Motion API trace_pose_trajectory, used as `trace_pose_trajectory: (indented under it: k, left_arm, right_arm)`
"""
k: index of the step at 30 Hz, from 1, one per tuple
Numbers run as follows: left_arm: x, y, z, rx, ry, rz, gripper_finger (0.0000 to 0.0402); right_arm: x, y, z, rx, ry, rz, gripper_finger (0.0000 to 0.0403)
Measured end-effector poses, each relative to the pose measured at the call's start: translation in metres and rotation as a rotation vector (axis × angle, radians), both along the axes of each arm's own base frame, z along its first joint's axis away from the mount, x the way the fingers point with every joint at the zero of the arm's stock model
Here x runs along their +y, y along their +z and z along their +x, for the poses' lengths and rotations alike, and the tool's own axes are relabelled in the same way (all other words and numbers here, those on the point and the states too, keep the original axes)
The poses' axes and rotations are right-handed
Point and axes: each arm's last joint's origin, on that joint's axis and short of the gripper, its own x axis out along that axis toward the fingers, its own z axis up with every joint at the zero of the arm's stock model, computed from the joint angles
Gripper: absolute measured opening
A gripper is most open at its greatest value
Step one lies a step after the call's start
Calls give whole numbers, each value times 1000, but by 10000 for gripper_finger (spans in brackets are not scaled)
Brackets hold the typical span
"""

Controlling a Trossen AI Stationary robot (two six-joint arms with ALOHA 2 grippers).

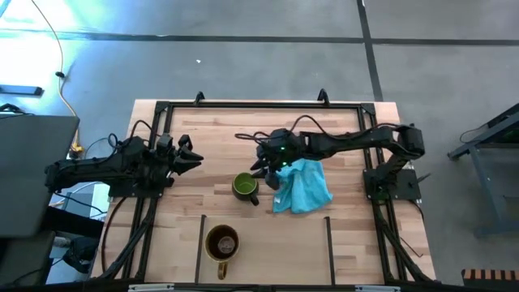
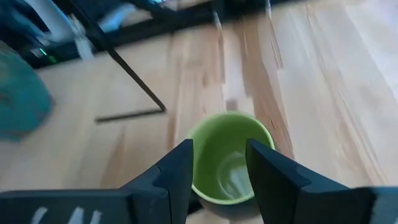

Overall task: Stack small to large cups/mugs on shelf
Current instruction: Put the black green mug on the shelf

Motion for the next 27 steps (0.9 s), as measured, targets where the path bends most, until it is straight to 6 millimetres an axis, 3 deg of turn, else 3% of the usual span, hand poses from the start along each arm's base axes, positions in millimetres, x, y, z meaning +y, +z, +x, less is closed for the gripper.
trace_pose_trajectory:
  k: [12, 27]
  left_arm:
    - [0, -1, 0, 12, 3, -13, 85]
    - [1, -3, 1, 33, 23, -23, 85]
  right_arm:
    - [-5, 2, 39, 176, 11, -102, 140]
    - [-6, -11, 44, 228, 36, -181, 140]
